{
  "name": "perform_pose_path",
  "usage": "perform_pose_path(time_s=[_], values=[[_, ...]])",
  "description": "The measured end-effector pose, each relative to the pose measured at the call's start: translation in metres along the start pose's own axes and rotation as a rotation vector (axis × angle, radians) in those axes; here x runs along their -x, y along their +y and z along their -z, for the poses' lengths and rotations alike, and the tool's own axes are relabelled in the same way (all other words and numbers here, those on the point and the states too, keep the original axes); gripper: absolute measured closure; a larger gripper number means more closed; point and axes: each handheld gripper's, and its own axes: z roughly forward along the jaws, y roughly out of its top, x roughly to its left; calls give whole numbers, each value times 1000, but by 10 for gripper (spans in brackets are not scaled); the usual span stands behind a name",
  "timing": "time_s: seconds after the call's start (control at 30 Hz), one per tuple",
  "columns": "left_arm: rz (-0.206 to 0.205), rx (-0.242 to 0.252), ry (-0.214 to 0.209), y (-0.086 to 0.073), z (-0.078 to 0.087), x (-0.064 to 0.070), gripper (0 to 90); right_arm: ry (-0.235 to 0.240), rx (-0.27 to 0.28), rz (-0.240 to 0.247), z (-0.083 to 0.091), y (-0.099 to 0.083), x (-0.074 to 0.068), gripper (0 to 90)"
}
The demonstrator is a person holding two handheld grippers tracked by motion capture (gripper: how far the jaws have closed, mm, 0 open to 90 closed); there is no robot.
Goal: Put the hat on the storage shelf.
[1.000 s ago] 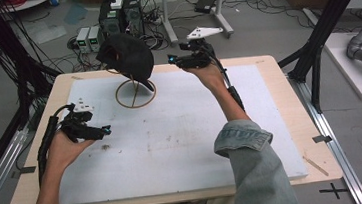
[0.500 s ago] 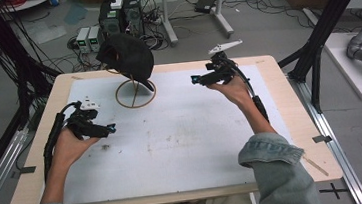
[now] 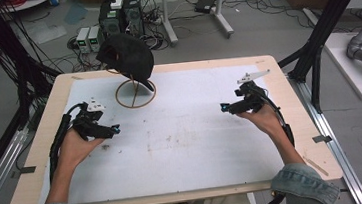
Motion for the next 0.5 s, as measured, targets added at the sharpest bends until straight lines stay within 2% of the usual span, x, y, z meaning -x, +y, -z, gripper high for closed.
perform_pose_path(time_s=[0.13,0.17,0.23,0.3,0.5], values=[[18,-4,6,-2,-4,-1,187,4,22,-19,3,-16,2,117],[18,-7,8,-2,-4,-1,188,1,7,-25,3,-18,3,118],[20,-2,15,-2,-3,-2,188,-3,4,-13,4,-20,3,117],[21,1,19,-2,-2,-3,187,8,17,-27,5,-20,4,118],[27,6,18,-3,0,-5,188,0,12,-41,3,-23,6,117]])
